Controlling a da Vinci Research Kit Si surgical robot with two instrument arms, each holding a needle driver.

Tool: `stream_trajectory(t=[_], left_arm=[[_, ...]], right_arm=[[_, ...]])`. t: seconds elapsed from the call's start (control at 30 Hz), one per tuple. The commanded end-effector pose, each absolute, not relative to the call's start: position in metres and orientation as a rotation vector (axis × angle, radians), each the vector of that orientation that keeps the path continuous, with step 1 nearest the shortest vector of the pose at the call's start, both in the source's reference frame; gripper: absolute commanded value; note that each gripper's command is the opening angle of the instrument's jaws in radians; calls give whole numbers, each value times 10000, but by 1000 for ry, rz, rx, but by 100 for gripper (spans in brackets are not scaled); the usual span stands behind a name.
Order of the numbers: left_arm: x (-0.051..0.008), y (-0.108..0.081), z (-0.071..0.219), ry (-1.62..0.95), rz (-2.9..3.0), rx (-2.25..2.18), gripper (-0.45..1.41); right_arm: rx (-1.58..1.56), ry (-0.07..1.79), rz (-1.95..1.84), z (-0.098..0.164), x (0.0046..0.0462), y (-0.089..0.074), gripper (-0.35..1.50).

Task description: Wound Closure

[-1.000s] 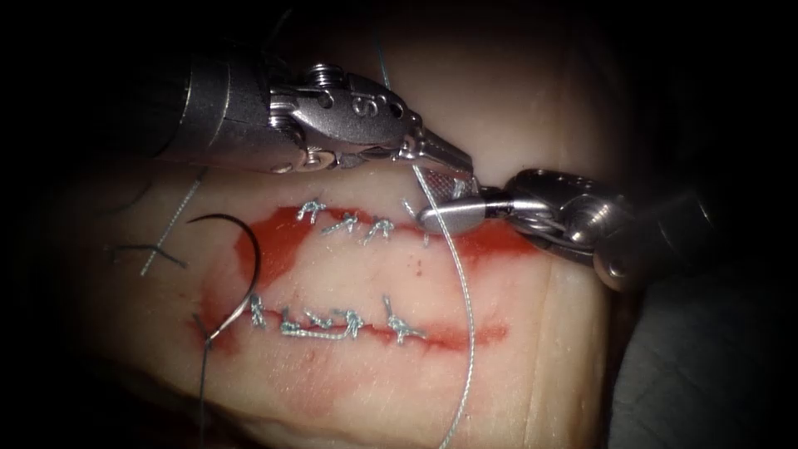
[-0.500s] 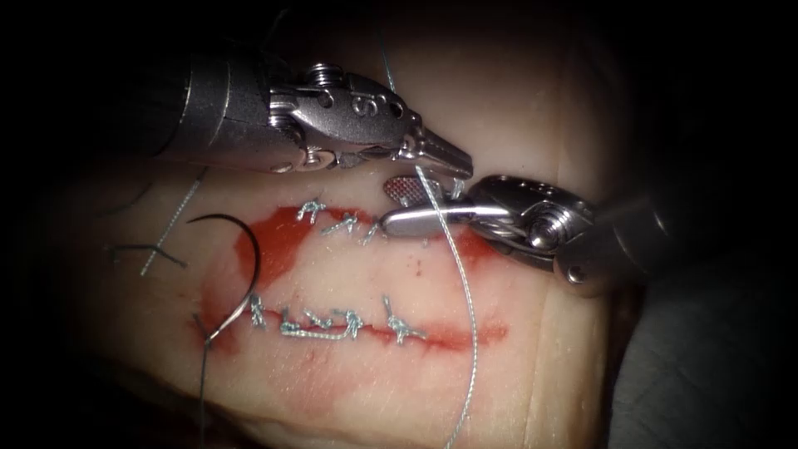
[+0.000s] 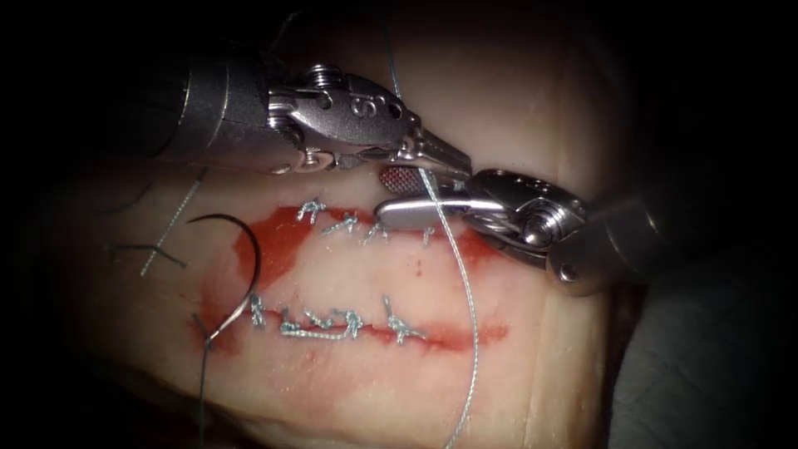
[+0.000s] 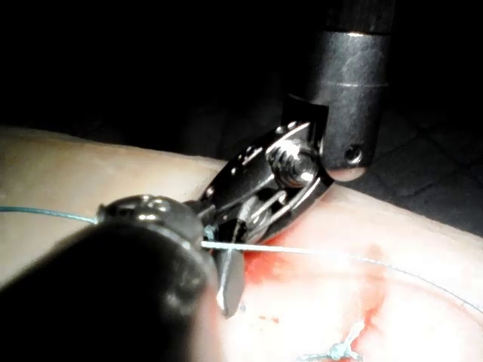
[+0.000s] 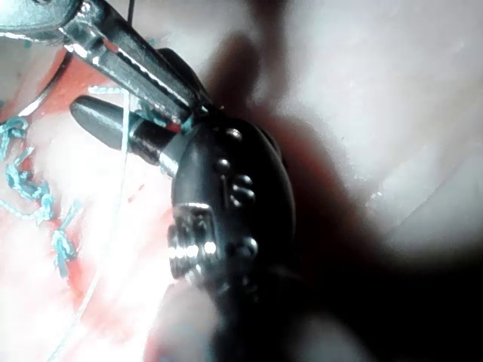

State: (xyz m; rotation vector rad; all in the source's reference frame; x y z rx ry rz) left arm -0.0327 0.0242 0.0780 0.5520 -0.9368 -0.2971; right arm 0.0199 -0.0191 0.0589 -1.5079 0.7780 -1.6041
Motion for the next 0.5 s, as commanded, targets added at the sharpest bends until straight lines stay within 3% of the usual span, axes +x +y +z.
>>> stream_trajectory(t=[0.03,0.27,0.33,0.37,0.47,0.5], left_arm=[[-332,245,786,-937,-297,550,-45],[-332,244,785,-937,-297,549,-45],[-333,244,785,-937,-298,549,-45],[-333,244,785,-937,-298,549,-45],[-332,244,785,-937,-298,549,-45],[-332,244,785,-937,-298,549,-45]], right_arm=[[-1513,778,-1603,593,209,-192,94],[-1513,777,-1603,593,209,-191,64],[-1514,777,-1604,594,209,-192,34],[-1514,777,-1604,594,209,-192,34],[-1509,803,-1593,594,209,-192,-22],[-1509,803,-1593,594,209,-192,-22]])
